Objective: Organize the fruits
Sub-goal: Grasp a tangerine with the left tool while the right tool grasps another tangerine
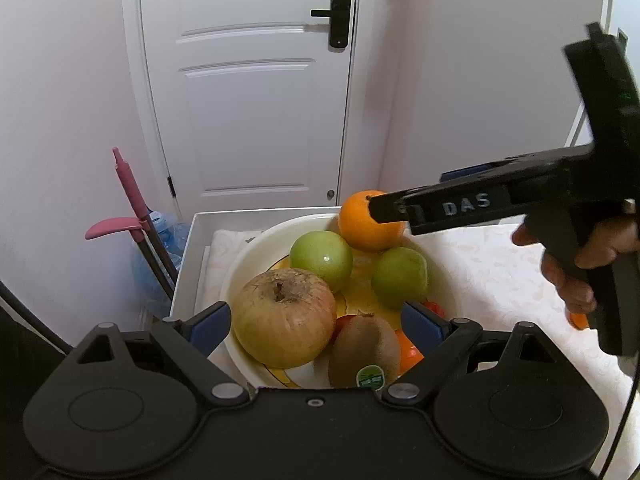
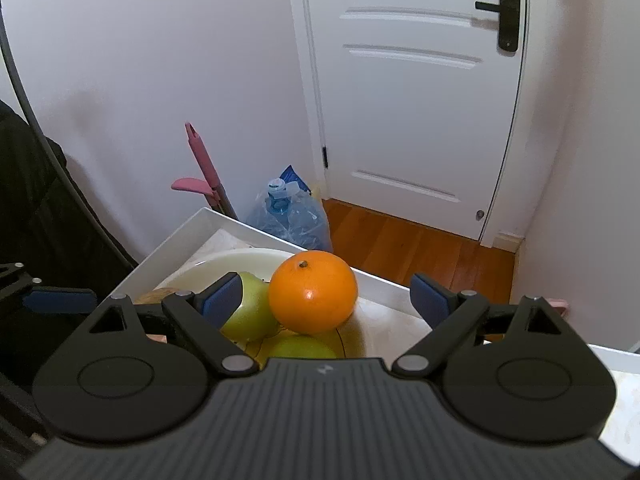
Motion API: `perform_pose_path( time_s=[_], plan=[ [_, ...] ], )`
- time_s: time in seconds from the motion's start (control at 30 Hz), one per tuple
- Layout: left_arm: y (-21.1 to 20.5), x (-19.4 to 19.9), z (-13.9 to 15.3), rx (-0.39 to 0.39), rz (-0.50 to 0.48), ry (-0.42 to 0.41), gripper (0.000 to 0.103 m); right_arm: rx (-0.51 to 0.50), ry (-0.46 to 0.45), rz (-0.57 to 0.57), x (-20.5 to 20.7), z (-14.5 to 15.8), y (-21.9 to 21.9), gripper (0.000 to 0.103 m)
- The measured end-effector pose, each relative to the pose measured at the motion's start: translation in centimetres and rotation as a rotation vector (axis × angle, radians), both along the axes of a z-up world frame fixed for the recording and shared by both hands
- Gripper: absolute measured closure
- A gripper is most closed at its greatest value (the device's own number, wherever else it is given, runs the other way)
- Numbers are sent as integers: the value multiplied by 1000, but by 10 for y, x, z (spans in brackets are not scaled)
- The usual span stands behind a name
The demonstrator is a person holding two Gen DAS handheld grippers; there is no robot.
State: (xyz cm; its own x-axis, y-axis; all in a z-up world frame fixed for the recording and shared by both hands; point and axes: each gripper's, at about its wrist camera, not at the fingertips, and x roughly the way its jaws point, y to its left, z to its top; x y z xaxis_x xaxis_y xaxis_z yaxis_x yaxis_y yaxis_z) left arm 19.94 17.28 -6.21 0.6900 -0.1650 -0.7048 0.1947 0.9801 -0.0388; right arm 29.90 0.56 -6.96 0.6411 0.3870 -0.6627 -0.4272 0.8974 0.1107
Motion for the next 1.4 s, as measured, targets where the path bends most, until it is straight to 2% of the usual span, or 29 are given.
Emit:
perform_pose_path(
  time_s=[0.43,0.83,1.1,1.4],
  plan=[
    [-16,-27,32,6,-3,-53,9,1,-51,-72,-69,50,-40,0],
    [-71,-73,61,11,11,-93,8,17,-79,-131,-144,86,-125,0],
    [-135,-88,64,1,4,-88,6,-13,-67,-164,-168,85,-201,0],
    [-213,-81,39,0,-29,-44,4,-49,-33,-216,-165,56,-281,0]
  ],
)
